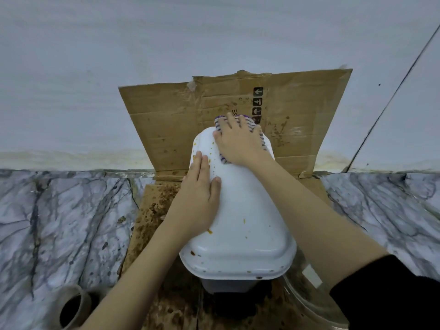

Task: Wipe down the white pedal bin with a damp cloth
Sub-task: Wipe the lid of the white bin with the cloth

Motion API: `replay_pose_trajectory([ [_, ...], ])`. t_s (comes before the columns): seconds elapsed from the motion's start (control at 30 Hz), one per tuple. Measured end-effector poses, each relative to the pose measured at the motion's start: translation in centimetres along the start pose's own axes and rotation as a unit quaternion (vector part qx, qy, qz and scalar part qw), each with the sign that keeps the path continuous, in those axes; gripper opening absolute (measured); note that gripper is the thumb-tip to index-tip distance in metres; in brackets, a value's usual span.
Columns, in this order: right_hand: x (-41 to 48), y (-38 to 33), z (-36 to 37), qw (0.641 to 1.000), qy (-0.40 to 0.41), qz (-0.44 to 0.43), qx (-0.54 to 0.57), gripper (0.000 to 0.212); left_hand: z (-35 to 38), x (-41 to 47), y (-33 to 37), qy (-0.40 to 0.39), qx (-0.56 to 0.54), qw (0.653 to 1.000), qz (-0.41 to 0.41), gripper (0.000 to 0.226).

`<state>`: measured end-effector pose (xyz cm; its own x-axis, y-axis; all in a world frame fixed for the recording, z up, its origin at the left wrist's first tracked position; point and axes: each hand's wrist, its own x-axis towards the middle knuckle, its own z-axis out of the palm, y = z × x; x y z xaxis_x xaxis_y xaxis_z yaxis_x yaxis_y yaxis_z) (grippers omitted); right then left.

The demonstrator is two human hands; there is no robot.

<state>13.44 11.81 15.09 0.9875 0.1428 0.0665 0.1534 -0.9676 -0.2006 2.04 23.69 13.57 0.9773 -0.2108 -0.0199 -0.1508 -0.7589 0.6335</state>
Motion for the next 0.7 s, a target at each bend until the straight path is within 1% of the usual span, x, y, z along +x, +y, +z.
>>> replay_pose_trajectory([
  [0.07, 0.0, 0.2, 0.0, 0.999, -0.024, -0.020, 0.008, 0.050, 0.1, 0.0, -0.1, 0.000, -0.003, 1.000, 0.002, 0.058],
  [0.1, 0.2, 0.4, -0.1, 0.999, -0.028, -0.017, 0.015, 0.050, 0.1, 0.1, 0.0, 0.001, -0.005, 1.000, 0.003, 0.058],
  [0.2, 1.3, 1.1, -0.3, 0.998, -0.027, 0.044, 0.032, 0.050, 0.1, 0.1, 0.0, 0.002, -0.008, 1.000, 0.001, 0.058],
  [0.27, 1.8, 1.4, -0.6, 0.994, -0.010, 0.097, 0.042, 0.049, 0.1, 0.1, 0.0, 0.001, -0.007, 1.000, 0.000, 0.058],
  [0.33, 1.6, 1.5, -0.6, 0.990, 0.012, 0.130, 0.052, 0.048, 0.1, 0.0, 0.0, 0.001, -0.002, 1.000, 0.003, 0.058],
  [0.47, -0.7, 1.9, -0.5, 0.986, 0.046, 0.151, 0.061, 0.049, 0.1, 0.0, 0.0, 0.004, 0.000, 1.000, 0.006, 0.058],
  [0.53, -2.4, 2.4, -0.5, 0.980, 0.050, 0.170, 0.094, 0.050, 0.1, 0.0, 0.0, 0.004, 0.003, 1.000, 0.005, 0.058],
  [0.6, -4.7, 2.9, -0.4, 0.969, 0.041, 0.188, 0.153, 0.051, 0.1, 0.0, 0.0, 0.001, 0.004, 1.000, 0.003, 0.058],
  [0.7, -8.9, 2.9, -0.4, 0.961, 0.036, 0.179, 0.209, 0.053, 0.1, -0.1, 0.0, 0.007, 0.001, 1.000, 0.008, 0.059],
])
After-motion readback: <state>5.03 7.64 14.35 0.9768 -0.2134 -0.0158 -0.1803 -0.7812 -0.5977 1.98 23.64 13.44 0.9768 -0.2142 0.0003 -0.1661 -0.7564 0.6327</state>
